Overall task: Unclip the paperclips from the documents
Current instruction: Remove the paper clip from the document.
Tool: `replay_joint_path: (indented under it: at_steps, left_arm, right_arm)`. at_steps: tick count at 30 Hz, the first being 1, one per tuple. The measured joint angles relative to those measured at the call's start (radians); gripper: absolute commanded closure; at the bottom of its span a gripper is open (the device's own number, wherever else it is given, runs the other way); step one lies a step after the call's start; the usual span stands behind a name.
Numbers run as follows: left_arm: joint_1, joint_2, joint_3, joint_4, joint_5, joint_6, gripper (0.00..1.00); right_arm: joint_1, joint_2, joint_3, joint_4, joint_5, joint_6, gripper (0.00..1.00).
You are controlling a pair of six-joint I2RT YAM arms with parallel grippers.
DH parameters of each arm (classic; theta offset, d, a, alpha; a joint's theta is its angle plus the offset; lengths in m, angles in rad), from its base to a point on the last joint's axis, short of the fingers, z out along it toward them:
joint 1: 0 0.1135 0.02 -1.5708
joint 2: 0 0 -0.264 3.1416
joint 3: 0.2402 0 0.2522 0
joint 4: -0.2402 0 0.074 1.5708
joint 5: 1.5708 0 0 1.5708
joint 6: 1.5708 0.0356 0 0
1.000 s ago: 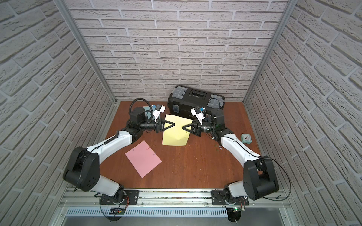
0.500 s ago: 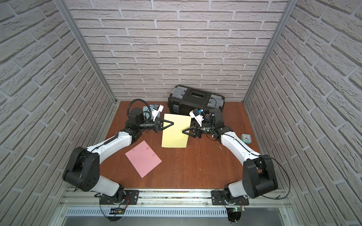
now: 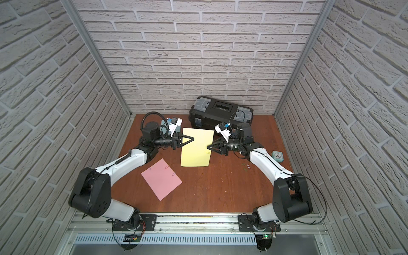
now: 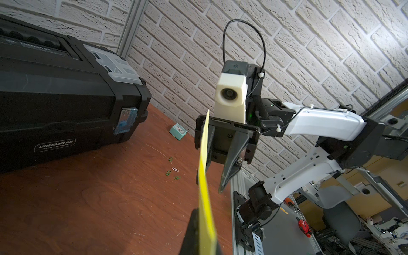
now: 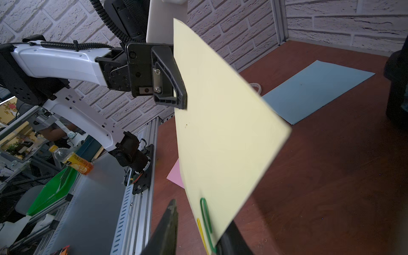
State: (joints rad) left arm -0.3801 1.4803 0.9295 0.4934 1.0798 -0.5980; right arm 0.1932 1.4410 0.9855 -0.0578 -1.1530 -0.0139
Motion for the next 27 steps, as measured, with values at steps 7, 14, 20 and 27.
replay_joint_path:
  at_steps: [7,14,20,27]
  left_arm:
    - [0.004,-0.002,-0.006,-0.002,0.000,0.003,1.00]
    - [0.008,-0.002,-0.007,-0.020,0.000,0.021,1.00]
    - [0.020,-0.002,-0.007,-0.027,0.003,0.031,1.00]
    - [0.035,-0.002,-0.007,-0.030,0.007,0.040,1.00]
  right_arm:
    - [-0.001,0.003,0.000,0.001,-0.005,0.006,0.83]
    - [-0.002,0.011,0.000,0.001,-0.007,0.013,0.89]
    - [-0.003,0.026,0.000,0.002,-0.006,0.026,0.91]
    - [-0.005,0.033,0.001,0.002,-0.003,0.032,0.92]
